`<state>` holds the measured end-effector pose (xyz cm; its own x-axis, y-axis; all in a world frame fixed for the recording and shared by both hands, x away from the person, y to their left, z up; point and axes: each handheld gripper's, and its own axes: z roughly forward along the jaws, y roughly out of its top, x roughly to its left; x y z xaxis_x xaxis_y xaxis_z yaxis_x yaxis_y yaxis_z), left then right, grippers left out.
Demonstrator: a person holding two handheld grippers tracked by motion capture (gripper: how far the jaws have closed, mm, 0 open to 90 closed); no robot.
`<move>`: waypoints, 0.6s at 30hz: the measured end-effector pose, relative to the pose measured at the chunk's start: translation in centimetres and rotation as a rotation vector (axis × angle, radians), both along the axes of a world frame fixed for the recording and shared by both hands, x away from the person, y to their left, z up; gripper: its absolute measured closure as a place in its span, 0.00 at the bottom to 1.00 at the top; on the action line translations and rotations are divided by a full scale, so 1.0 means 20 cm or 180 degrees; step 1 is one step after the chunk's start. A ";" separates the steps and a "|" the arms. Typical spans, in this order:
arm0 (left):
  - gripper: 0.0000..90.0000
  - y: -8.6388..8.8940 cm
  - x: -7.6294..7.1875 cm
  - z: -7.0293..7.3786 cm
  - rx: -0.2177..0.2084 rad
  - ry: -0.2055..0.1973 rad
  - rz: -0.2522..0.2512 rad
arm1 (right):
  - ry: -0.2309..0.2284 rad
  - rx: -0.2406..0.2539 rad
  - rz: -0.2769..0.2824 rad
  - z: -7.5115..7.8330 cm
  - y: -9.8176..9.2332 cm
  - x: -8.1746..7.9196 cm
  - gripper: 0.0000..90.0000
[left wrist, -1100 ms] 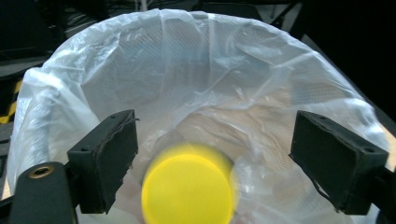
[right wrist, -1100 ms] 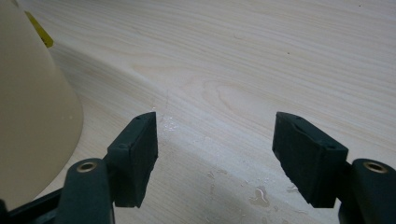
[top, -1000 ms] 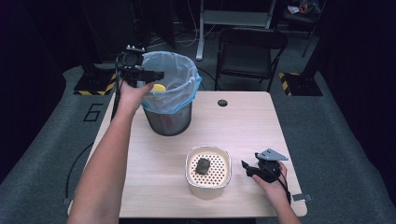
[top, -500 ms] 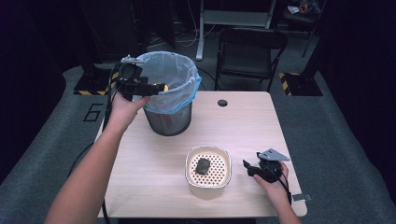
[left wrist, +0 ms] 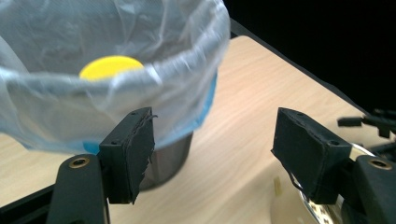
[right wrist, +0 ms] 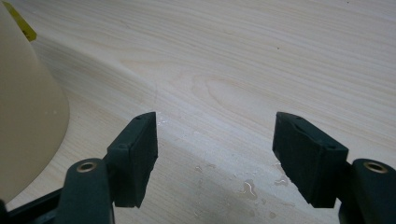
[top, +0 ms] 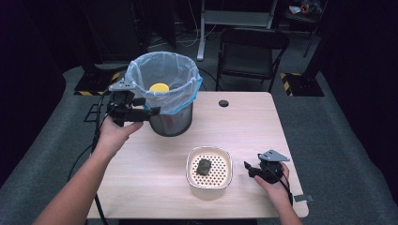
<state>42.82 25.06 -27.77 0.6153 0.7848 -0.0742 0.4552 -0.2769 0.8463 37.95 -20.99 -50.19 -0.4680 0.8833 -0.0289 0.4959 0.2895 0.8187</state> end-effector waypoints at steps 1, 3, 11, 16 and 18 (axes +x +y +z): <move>0.32 0.00 -0.01 -0.01 0.0001 0.0003 -0.0004 | 0.0006 -0.0002 -0.0005 0.00 0.00 0.00 0.34; 0.32 0.02 -0.04 -0.04 -0.0012 0.0013 -0.0003 | 0.0007 0.0000 -0.0018 0.00 0.00 0.00 0.34; 0.33 0.08 -0.10 -0.26 0.0009 0.0102 -0.0020 | 0.0018 -0.0027 0.0000 -0.01 0.00 0.00 0.34; 0.34 0.12 -0.13 -0.42 -0.0051 0.0150 -0.0005 | 0.0005 -0.0039 0.0003 -0.01 0.00 0.00 0.34; 0.34 0.14 -0.15 -0.48 -0.0039 0.0148 0.0006 | 0.0010 -0.0035 -0.0010 -0.01 0.00 0.00 0.34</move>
